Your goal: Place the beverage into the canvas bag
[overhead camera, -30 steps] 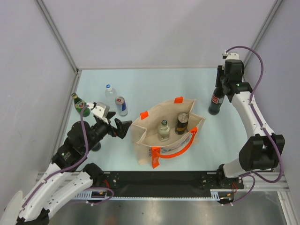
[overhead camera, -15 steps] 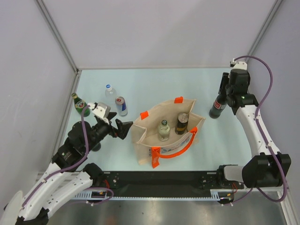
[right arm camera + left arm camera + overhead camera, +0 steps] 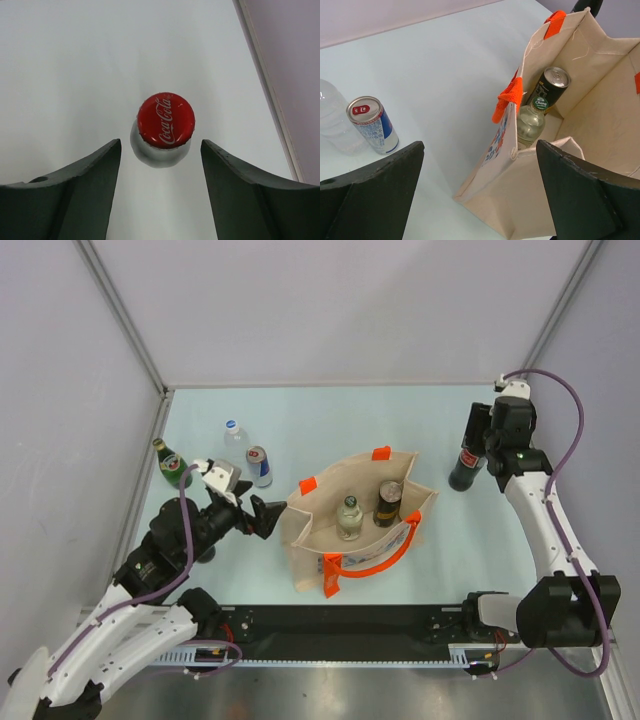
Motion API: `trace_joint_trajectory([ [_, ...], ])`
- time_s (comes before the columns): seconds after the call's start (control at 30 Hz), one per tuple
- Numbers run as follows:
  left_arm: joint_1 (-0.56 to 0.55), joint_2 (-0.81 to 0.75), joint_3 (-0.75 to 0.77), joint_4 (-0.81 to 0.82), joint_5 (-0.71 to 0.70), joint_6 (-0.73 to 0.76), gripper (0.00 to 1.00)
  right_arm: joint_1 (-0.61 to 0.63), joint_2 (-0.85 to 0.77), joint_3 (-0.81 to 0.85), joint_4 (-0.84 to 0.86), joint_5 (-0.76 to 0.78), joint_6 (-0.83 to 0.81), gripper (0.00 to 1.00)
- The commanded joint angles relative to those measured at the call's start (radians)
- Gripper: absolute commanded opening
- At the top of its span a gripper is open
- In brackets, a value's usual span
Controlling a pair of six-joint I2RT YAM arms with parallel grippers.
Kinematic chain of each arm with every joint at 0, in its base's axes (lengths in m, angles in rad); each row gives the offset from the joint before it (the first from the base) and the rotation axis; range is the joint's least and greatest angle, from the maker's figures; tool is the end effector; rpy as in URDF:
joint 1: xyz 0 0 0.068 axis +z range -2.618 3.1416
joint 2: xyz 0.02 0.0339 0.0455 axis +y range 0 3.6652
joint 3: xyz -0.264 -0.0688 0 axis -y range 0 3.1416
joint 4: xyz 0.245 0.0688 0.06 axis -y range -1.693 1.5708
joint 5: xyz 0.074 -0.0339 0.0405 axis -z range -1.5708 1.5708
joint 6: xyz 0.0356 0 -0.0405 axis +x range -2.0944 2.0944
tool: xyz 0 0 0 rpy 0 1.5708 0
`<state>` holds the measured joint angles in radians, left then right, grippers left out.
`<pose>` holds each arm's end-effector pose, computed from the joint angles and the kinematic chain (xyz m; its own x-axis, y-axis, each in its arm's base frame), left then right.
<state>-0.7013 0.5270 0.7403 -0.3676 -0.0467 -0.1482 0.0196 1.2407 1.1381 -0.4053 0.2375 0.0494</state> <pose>0.0980 -0.0806 0.3399 -0.2061 -0.0190 -0.9783 0.5852 0.7989 -0.1388 0.2793 -0.0029 0.3450 -0.4765 0.0387 -0.8784 0.2103 0.9751 -0.0711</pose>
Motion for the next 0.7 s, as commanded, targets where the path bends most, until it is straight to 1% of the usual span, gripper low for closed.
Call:
trace_joint_trajectory([
  [0.0, -0.009, -0.002, -0.004, 0.027, 0.004, 0.007, 1.00, -0.012, -0.020, -0.049, 0.100, -0.043, -0.002, 0.73],
  [0.03, -0.007, 0.005, -0.002, 0.027, 0.007, 0.009, 1.00, -0.038, -0.021, -0.063, 0.120, -0.056, 0.004, 0.74],
  [0.1, -0.007, 0.010, -0.001, 0.027, 0.013, 0.009, 1.00, -0.040, -0.021, -0.109, 0.183, -0.098, 0.010, 0.78],
  [0.13, -0.009, 0.008, -0.001, 0.025, 0.013, 0.007, 1.00, -0.040, -0.018, -0.124, 0.201, -0.099, 0.013, 0.82],
  [0.23, -0.009, 0.001, -0.002, 0.029, 0.002, 0.009, 1.00, -0.040, -0.020, -0.176, 0.282, -0.086, 0.012, 0.87],
  [0.43, -0.009, 0.001, -0.002, 0.027, 0.002, 0.009, 0.99, -0.041, 0.005, -0.235, 0.379, -0.112, -0.009, 0.88],
  [0.67, -0.009, 0.002, -0.002, 0.027, -0.001, 0.010, 1.00, -0.044, 0.063, -0.230, 0.395, -0.093, -0.037, 0.87],
])
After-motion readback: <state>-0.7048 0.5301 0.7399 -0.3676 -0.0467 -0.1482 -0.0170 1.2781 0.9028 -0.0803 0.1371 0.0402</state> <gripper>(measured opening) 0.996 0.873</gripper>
